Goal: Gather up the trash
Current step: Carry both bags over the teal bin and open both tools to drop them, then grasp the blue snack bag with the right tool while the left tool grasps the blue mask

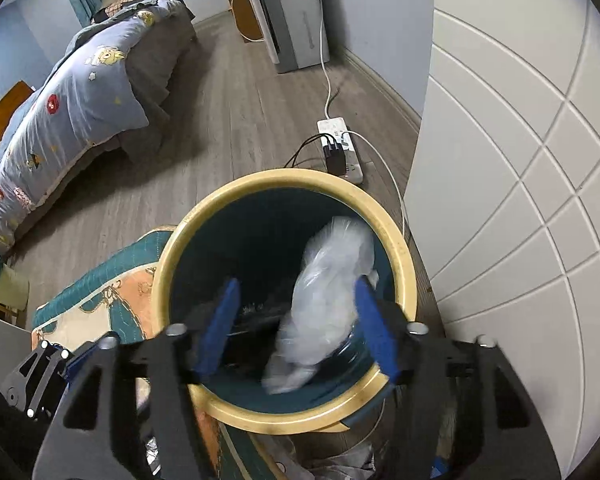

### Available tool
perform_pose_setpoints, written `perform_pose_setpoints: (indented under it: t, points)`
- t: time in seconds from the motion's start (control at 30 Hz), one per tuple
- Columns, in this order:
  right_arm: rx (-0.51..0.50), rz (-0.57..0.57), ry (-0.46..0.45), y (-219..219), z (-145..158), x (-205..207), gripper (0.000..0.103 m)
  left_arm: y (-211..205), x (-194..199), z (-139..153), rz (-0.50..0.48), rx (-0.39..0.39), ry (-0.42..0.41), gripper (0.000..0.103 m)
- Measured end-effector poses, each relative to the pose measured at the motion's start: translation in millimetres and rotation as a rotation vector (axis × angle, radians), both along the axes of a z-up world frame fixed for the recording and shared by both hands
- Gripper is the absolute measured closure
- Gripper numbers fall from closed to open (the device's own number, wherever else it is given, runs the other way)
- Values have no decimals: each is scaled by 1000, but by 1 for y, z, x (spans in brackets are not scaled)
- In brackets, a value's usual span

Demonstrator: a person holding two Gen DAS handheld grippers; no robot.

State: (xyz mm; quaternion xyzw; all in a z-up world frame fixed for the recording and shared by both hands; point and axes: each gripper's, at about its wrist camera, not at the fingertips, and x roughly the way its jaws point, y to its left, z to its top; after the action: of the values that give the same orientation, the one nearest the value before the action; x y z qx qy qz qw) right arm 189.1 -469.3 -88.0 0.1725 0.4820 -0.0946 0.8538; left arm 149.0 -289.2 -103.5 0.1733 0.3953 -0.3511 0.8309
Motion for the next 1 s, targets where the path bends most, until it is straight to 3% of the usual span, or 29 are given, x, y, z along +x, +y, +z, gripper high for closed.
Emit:
perform_pose_setpoints:
  t: [0.07, 0.2, 0.37, 0.5, 0.67, 0.8, 1.0]
  points:
    - [-1, 13, -6, 2, 2, 0, 24, 5, -1, 2, 21, -3, -13, 16]
    - [-1, 30, -18, 10, 6, -3, 5, 27, -3, 11, 83, -24, -18, 8]
    - [12, 51, -28, 31, 17, -3, 6, 72, -12, 35, 154, -32, -26, 7]
    - [20, 104, -62, 61, 32, -1, 6, 129, -17, 61, 269, -59, -38, 5]
    - [-9, 159, -79, 101, 44, 2, 6, 204, -25, 85, 466, -27, -68, 5]
    - [-6, 199, -77, 135, 49, 1, 6, 254, -30, 95, 610, -21, -95, 5]
    - [-30, 303, -50, 200, 49, 1, 6, 303, -44, 99, 698, -22, -116, 5]
